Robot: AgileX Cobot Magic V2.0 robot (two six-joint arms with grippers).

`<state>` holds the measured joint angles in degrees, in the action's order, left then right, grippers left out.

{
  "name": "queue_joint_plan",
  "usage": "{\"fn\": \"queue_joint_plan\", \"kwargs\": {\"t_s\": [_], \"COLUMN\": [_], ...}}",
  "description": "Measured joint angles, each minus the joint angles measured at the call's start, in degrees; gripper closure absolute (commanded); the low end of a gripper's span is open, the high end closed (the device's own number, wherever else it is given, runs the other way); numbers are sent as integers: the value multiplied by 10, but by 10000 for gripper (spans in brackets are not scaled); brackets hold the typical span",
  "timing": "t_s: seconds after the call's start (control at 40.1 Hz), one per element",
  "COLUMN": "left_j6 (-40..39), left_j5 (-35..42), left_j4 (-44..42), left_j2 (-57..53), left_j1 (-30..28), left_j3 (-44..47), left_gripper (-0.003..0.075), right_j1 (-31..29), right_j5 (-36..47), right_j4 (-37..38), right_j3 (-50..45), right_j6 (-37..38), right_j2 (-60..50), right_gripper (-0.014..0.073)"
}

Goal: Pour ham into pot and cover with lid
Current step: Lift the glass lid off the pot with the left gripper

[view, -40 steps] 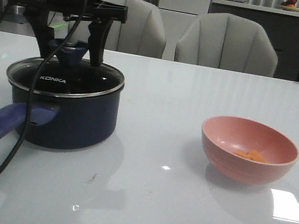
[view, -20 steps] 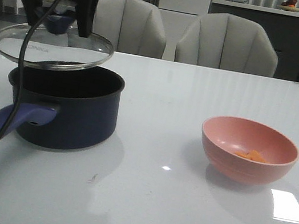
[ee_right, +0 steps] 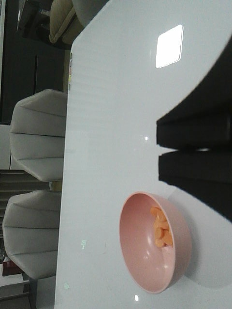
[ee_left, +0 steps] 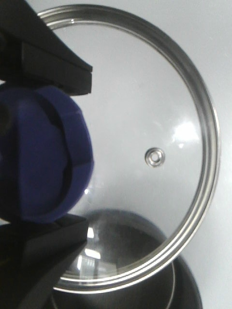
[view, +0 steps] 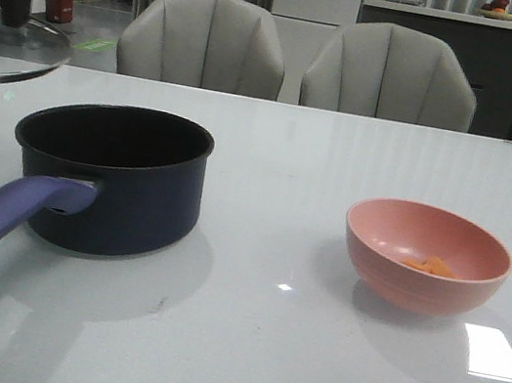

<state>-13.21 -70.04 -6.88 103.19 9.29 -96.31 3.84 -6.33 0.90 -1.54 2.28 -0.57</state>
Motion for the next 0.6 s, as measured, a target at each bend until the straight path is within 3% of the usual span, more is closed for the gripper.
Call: {"fn": "queue_joint_plan", "kwargs": {"t_s": [0.275, 0.599], "left_j6": [66, 96], "left_j5": [60, 197], "left_j4": [78, 85], "left_j2": [-6, -5], "left_j1": [-116, -146], "left_j3": [94, 207], "left_gripper": [514, 512], "right_j1": [0, 0], "right_j5": [0, 0], "right_j4": [0, 0], "right_j3": [0, 0], "right_j6": [0, 0], "right_j2": [0, 0], "right_gripper": [433, 433]}}
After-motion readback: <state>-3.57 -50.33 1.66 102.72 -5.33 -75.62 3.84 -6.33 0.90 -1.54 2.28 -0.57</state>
